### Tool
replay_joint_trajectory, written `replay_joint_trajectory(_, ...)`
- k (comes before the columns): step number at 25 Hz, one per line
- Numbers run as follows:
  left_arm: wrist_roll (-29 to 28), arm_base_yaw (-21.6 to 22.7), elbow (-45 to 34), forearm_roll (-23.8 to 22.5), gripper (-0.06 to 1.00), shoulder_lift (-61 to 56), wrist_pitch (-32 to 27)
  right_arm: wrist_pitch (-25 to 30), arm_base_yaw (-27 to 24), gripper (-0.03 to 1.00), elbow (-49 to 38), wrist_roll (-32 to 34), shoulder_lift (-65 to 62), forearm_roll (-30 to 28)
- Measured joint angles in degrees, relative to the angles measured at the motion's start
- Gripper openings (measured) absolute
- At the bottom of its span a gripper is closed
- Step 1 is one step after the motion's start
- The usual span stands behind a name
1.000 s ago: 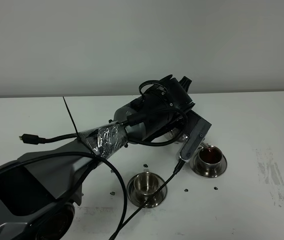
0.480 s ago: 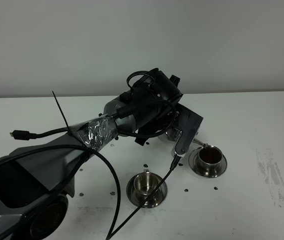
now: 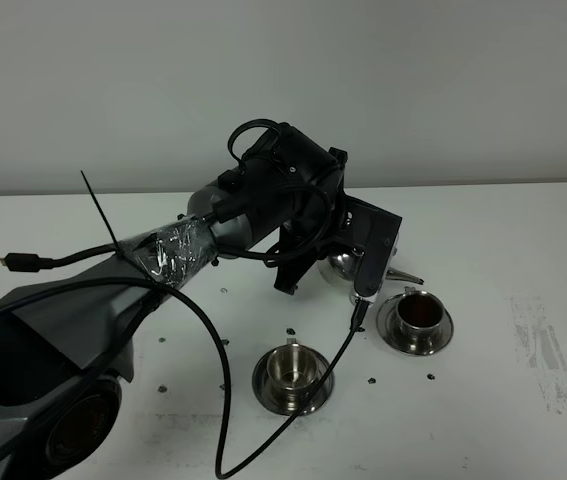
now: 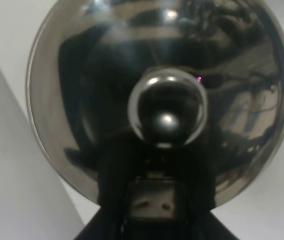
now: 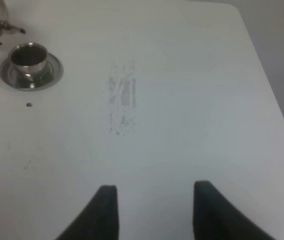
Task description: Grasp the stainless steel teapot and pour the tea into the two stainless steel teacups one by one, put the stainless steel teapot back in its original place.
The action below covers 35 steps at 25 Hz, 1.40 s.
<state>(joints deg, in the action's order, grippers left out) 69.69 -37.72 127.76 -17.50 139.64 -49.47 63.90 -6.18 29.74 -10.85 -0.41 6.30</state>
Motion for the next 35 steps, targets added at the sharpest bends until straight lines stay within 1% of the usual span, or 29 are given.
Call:
replay_joint_trajectory(2, -1.1, 0.0, 0.0, 1.1, 0.20, -1.2, -0.9, 0.0, 0.0, 0.34, 0.0, 0.0, 0.0, 0.0)
replay_joint_trajectory(6, -6.1, 1.4, 0.0, 6.4, 0.20, -3.6, -3.7, 0.0, 0.0, 0.34, 0.0, 0.0, 0.0, 0.0)
replay_joint_trajectory(8, -8.9, 2.3, 0.1, 8.4, 0.20, -4.3, -5.9, 0.0, 0.0, 0.34, 0.0, 0.0, 0.0, 0.0)
replay_joint_trajectory(12, -16.4, 4.9, 0.1, 12.2, 0.20, -4.4, -8.3, 0.0, 0.0, 0.34, 0.0, 0.0, 0.0, 0.0)
replay_joint_trajectory(14, -20.0, 6.4, 0.1, 14.1, 0.20, -4.4, -8.4, 0.0, 0.0, 0.34, 0.0, 0.0, 0.0, 0.0)
replay_joint_trajectory(16, -24.9, 7.2, 0.1, 15.2, 0.20, -4.4, -8.3, 0.0, 0.0, 0.34, 0.0, 0.0, 0.0, 0.0)
replay_joint_trajectory(19, -32.4, 7.6, 0.1, 16.5, 0.20, -3.9, -8.0, 0.0, 0.0, 0.34, 0.0, 0.0, 0.0, 0.0)
replay_joint_trajectory(23, -40.4, 7.6, 0.1, 18.9, 0.20, -2.2, -7.8, 0.0, 0.0, 0.34, 0.0, 0.0, 0.0, 0.0)
replay_joint_trajectory(25, -42.5, 7.6, 0.1, 19.9, 0.20, -1.4, -8.3, 0.0, 0.0, 0.34, 0.0, 0.0, 0.0, 0.0)
replay_joint_trajectory(30, -45.2, 7.6, 0.1, 20.0, 0.20, -0.5, -9.1, 0.0, 0.0, 0.34, 0.0, 0.0, 0.0, 0.0)
replay_joint_trajectory(35, -46.4, 6.7, 0.1, 20.3, 0.20, 0.0, -8.1, 0.0, 0.0, 0.34, 0.0, 0.0, 0.0, 0.0)
